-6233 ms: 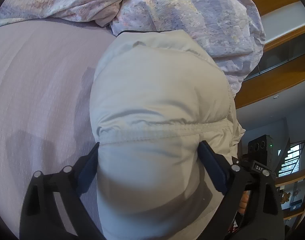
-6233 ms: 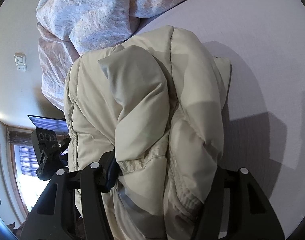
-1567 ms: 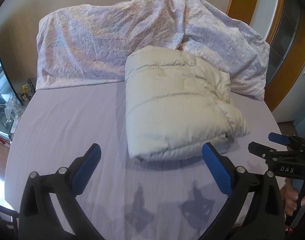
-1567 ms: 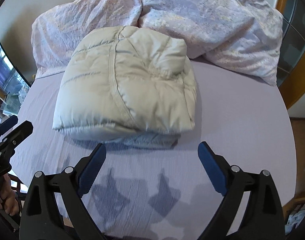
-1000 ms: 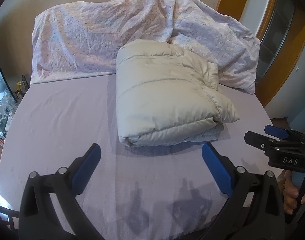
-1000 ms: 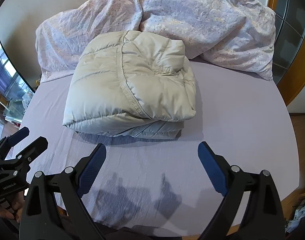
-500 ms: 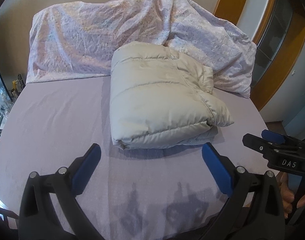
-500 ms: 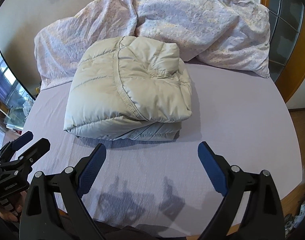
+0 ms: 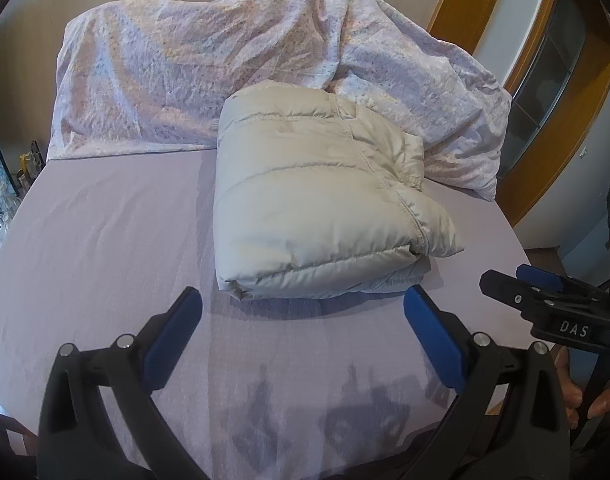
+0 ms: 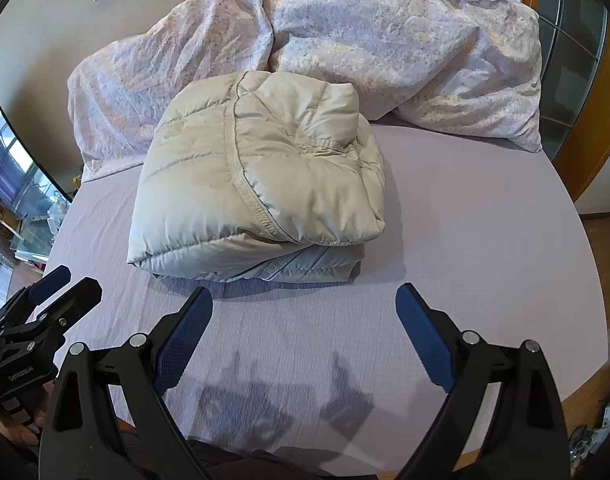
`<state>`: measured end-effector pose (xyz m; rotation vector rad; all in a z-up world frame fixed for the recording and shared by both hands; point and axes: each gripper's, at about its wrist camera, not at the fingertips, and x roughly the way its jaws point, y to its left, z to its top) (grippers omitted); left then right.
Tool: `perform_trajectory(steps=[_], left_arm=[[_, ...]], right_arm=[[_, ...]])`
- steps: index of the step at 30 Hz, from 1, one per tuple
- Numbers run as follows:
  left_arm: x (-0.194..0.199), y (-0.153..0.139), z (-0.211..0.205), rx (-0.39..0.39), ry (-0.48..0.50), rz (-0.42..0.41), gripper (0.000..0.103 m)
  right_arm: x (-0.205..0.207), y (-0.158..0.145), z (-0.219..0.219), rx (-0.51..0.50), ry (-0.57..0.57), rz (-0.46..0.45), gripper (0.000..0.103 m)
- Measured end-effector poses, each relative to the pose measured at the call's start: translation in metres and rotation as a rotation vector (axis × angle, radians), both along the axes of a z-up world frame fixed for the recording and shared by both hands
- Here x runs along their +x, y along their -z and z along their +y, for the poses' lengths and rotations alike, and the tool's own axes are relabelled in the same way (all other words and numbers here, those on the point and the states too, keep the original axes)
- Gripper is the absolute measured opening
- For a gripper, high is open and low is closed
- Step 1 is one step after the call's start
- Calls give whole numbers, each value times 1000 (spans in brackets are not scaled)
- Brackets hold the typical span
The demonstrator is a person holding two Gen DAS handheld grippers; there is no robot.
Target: Fold large clothes
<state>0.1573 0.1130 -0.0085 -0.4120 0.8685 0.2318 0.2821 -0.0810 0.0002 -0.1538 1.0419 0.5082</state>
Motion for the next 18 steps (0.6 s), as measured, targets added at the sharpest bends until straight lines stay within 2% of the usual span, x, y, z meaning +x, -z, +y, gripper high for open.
perform_trajectory(steps=[18], left_arm=[[1,0,1,-7,-9,-2,101]], right_arm=[[1,1,-2,16,7,10,95]])
